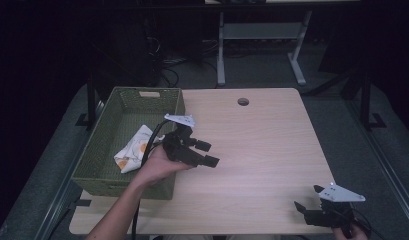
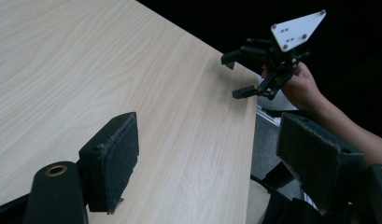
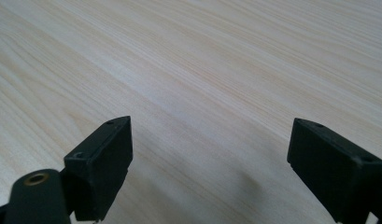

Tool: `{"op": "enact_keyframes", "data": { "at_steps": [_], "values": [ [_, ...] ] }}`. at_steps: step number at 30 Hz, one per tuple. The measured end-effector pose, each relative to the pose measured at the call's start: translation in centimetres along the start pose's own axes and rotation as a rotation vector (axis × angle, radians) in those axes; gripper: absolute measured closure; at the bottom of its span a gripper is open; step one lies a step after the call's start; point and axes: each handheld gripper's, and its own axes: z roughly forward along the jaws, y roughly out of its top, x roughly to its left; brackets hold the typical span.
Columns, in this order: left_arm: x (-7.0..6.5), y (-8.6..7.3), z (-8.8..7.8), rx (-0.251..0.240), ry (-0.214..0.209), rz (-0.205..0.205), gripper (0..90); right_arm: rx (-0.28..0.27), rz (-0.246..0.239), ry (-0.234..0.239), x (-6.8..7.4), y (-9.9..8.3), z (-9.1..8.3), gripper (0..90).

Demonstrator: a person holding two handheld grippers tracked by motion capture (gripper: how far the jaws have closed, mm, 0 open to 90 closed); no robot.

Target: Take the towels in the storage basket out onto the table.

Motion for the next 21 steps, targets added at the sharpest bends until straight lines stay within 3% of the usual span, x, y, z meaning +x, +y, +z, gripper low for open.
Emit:
{"op": "enact_keyframes", "data": {
  "at_steps": [8, 13, 21],
  "values": [
    [0.7, -0.1, -1.3, -0.025, -0.006, -0.026, 21.5, 0.003, 0.0, 0.002, 0.0, 0.0, 0.0, 13.9],
    [0.9, 0.0, -2.1, -0.008, 0.017, -0.023, 21.6, 0.008, -0.005, 0.005, 0.0, 0.0, 0.2, 13.9],
    [1.5, -0.5, -3.9, -0.025, 0.039, -0.042, 23.1, 0.001, 0.002, 0.001, 0.0, -0.1, 0.0, 13.9]
  ]
}}
